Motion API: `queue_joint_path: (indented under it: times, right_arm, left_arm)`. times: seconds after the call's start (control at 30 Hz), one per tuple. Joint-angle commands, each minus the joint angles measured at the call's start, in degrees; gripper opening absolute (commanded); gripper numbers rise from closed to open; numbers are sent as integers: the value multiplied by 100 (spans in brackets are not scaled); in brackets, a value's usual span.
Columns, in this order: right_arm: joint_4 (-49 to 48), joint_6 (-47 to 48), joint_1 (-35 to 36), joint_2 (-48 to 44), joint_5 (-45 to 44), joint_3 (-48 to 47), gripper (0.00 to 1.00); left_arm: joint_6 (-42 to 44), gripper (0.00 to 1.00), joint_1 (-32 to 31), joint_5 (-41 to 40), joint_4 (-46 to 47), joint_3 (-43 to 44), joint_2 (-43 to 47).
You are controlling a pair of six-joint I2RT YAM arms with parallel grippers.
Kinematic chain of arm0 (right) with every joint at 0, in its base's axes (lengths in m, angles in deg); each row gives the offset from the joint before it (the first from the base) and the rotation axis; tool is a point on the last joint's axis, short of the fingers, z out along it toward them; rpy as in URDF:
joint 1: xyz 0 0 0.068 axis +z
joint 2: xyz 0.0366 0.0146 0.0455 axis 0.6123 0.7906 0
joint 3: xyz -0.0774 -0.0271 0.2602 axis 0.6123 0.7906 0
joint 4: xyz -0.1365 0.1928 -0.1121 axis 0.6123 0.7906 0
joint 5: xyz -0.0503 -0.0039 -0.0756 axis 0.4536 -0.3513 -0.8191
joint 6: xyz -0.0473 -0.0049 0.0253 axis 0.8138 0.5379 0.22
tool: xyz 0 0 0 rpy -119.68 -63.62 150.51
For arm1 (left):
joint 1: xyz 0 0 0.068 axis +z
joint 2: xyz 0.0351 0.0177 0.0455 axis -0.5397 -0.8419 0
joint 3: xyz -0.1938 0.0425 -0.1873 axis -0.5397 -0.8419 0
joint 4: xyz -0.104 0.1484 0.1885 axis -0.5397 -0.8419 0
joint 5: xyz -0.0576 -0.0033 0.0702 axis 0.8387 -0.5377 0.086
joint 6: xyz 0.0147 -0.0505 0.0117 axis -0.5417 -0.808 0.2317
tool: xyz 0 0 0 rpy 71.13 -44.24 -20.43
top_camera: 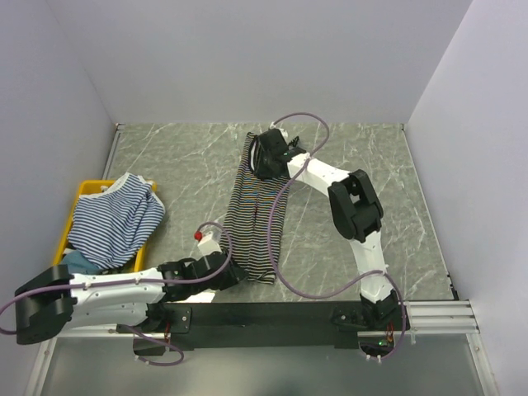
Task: Fold and stack the tank tops
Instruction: Fold the tank top
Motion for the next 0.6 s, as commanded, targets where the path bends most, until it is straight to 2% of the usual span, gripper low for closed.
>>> queue_joint_path:
  times: [0.0,0.13,0.2,0.33,0.4,0.57]
  right_arm:
    - [-450,154,-32,-823,16,95,47]
    - [-416,251,-85,-1192,-186,201,49]
    - [-196,242,-181,-1307,-353,175,49]
    - [-152,93,-480,-1465,-267,481,46]
    - [-169,67,-559,-1500,-169,578,43]
    - [41,111,-621,-1465,-55,736,36]
  left_arm:
    - [105,35,-36,-409,-658,536,537]
    - [334,40,-36,-805,-1563,1029,985]
    - [702,39,-36,-875,-1548,1326,1021]
    - [1212,35,-36,-823,-1521,2048,337]
    - [1432,33,-36,-718,-1285,2294,-197]
    - [1696,13,78,-358,-687,2445,-1322]
